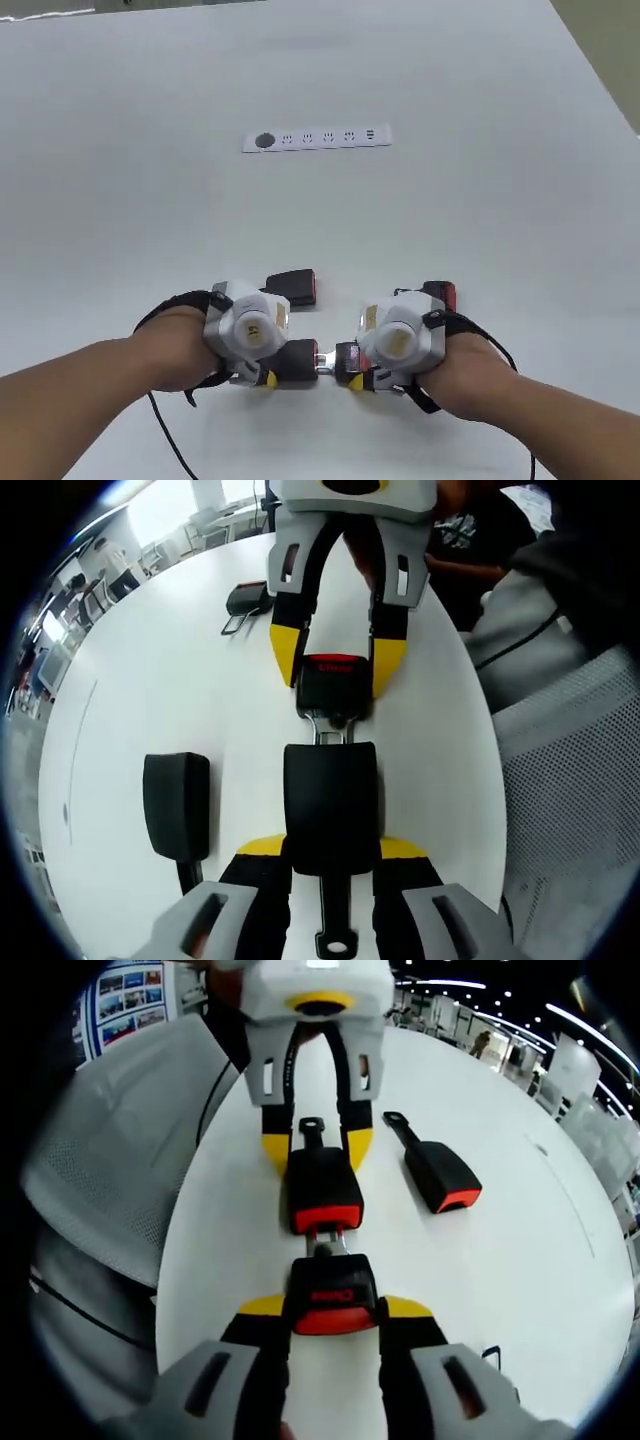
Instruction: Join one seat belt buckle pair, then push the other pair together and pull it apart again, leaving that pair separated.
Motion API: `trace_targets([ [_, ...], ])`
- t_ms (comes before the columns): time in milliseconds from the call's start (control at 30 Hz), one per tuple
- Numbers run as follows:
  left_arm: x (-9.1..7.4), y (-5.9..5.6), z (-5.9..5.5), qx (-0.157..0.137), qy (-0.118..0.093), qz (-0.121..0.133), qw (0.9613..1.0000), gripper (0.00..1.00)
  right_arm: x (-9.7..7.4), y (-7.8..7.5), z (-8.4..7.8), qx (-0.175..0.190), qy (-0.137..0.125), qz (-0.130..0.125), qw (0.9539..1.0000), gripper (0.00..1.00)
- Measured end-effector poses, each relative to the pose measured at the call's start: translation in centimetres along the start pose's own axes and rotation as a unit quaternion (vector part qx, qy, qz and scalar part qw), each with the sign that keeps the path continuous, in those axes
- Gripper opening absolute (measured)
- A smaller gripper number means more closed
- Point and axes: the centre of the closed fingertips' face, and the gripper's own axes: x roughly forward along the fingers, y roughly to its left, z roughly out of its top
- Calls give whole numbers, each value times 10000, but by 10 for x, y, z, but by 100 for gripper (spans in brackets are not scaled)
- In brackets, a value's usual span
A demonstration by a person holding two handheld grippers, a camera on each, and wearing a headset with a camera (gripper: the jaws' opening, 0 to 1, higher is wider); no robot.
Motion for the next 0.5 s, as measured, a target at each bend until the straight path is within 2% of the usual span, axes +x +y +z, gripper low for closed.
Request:
trace_targets([
  [200, 0, -1, 0, 115, 138, 2, 9998, 31, 2, 0, 5, -59, 107, 14, 9999, 32],
  [433, 1, 0, 0, 145, 108, 9, 9998, 31, 2, 0, 6, -104, 139, -31, 9998, 32],
  [500, 1, 0, 0, 153, 115, 12, 9998, 31, 5, 2, 11, -121, 100, -49, 9999, 32],
])
